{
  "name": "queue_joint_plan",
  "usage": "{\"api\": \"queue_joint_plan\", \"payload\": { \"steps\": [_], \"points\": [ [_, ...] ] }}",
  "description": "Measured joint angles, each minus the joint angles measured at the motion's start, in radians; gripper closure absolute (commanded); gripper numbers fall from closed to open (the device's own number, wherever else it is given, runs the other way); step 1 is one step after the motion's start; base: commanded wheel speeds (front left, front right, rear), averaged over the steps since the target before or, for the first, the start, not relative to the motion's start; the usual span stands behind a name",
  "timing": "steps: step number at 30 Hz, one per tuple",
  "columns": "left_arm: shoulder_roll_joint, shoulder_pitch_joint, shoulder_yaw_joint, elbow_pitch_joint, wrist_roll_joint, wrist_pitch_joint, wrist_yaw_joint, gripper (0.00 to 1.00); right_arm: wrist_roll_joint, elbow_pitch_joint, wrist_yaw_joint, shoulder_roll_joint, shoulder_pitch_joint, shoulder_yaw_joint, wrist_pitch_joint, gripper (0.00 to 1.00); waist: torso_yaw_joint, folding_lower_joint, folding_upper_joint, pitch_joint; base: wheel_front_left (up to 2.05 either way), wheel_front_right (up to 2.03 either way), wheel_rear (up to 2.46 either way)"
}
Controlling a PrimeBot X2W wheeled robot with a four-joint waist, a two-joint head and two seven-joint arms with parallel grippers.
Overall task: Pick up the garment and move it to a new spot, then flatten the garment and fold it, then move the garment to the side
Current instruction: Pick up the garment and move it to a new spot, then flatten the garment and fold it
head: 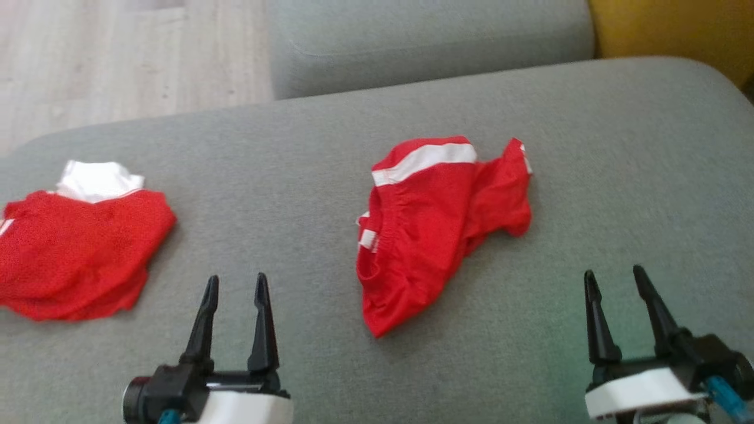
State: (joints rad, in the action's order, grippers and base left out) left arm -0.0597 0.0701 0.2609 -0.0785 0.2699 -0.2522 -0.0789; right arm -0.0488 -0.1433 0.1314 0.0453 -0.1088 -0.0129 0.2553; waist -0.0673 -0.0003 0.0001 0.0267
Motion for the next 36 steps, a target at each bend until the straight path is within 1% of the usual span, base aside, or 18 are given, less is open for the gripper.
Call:
{"api": "queue_joint_plan", "payload": {
  "steps": [6,11,14,25,36],
  "points": [
    [0.002,0.046,-0.008,0.032,-0.054,0.0,-0.003,0.0,-0.042,0.02,0.0,0.001,-0.029,0.062,0.0,0.0,0.03,0.0002,0.0,-0.021,0.0,0.0,0.0],
    [0.003,0.086,-0.014,0.049,-0.058,0.0,-0.059,0.0,-0.056,0.025,0.0,0.024,-0.041,0.108,0.0,0.0,0.044,0.0002,0.0,-0.032,0.0,0.0,0.0],
    [0.003,0.099,-0.014,0.05,-0.059,0.0,-0.071,0.0,-0.056,0.025,0.0,0.027,-0.049,0.111,0.0,0.0,0.051,0.0002,0.0,-0.035,0.0,0.0,0.0],
    [0.003,0.119,-0.012,0.037,-0.06,0.0,-0.064,0.0,-0.056,0.029,0.0,0.027,-0.049,0.113,0.0,0.0,0.067,0.0003,0.0,-0.044,0.0,0.0,0.0],
    [0.003,0.124,-0.012,0.027,-0.076,0.0,-0.062,0.0,-0.057,0.031,0.0,0.027,-0.049,0.111,0.0,0.0,0.069,0.0003,0.0,-0.036,0.0,0.0,0.0]
  ]
}}
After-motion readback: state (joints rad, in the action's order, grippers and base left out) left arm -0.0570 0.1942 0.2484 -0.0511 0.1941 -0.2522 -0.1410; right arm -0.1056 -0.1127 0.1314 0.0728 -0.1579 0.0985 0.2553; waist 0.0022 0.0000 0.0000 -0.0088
